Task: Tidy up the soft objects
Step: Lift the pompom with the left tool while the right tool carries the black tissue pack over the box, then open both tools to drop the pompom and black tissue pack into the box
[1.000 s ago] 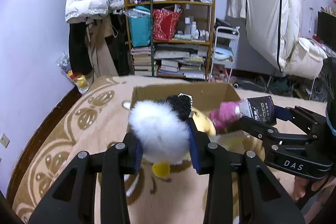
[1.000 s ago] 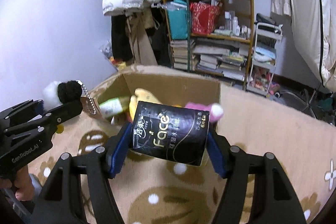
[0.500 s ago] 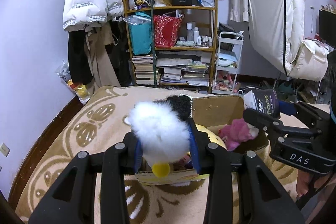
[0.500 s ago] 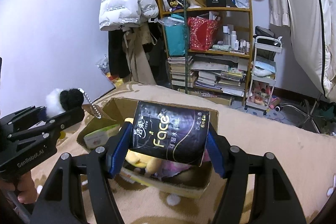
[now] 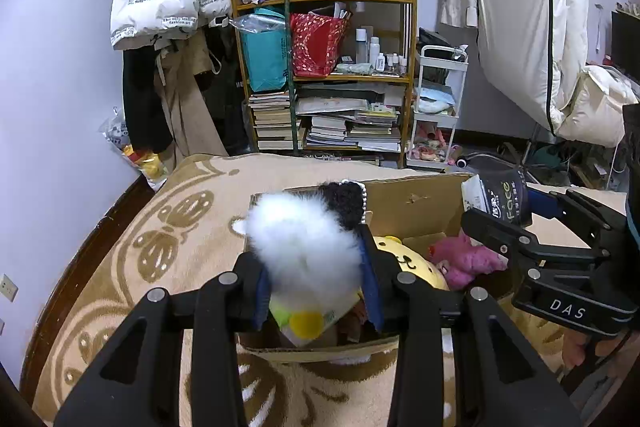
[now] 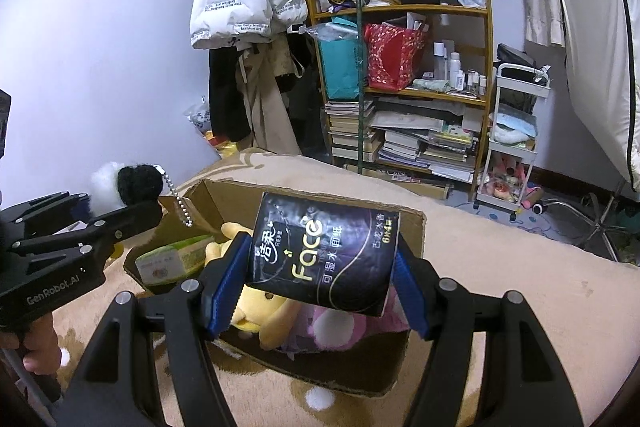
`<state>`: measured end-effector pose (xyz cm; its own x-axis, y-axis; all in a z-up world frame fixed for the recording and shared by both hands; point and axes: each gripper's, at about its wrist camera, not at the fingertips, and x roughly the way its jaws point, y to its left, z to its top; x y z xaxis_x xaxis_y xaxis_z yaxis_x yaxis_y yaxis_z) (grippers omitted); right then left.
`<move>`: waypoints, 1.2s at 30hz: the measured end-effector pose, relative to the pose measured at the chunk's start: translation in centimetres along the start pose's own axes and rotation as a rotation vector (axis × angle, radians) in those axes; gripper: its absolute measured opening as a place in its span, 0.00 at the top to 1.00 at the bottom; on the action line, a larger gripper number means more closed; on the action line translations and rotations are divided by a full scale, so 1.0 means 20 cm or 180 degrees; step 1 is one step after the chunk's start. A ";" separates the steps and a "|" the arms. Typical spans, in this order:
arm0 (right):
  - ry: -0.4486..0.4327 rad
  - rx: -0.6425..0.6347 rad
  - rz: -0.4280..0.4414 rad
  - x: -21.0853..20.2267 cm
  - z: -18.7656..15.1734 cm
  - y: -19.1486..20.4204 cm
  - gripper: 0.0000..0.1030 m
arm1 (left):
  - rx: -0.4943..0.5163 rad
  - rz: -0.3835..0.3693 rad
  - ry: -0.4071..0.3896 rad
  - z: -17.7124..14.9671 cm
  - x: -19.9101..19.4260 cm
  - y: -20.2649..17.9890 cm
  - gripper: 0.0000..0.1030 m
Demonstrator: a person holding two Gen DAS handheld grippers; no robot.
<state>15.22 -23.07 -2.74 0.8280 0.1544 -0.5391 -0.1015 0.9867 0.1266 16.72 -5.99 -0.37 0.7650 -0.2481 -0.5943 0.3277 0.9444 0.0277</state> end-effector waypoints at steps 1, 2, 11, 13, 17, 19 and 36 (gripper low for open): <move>0.0003 0.0004 -0.0006 0.01 0.00 -0.01 0.30 | -0.0017 -0.0040 0.0025 0.00 0.01 0.00 0.65; 0.0013 0.0014 -0.0004 0.01 0.00 -0.01 0.30 | -0.0030 -0.0079 0.0060 0.00 0.02 0.00 0.65; 0.0041 0.0204 0.0059 0.05 -0.02 -0.08 0.30 | -0.0095 -0.0160 0.0119 -0.02 0.07 -0.01 0.63; 0.0030 0.0209 0.0056 0.05 -0.02 -0.09 0.30 | -0.0063 -0.0128 0.0179 -0.02 0.09 -0.02 0.58; 0.0075 0.0204 0.0066 0.06 -0.02 -0.09 0.29 | -0.0067 -0.0171 0.0267 -0.05 0.11 -0.03 0.52; 0.0098 0.0211 0.0070 0.07 -0.02 -0.09 0.29 | -0.0073 -0.0138 0.0236 -0.05 0.10 -0.03 0.43; -0.0052 0.0345 -0.0015 -0.01 0.01 -0.14 0.04 | -0.0234 -0.0067 0.0140 -0.06 0.02 0.01 0.13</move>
<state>15.54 -25.78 -2.82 0.8372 0.1481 -0.5264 -0.0382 0.9761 0.2139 16.42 -5.56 -1.50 0.7328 -0.2598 -0.6289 0.3007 0.9527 -0.0432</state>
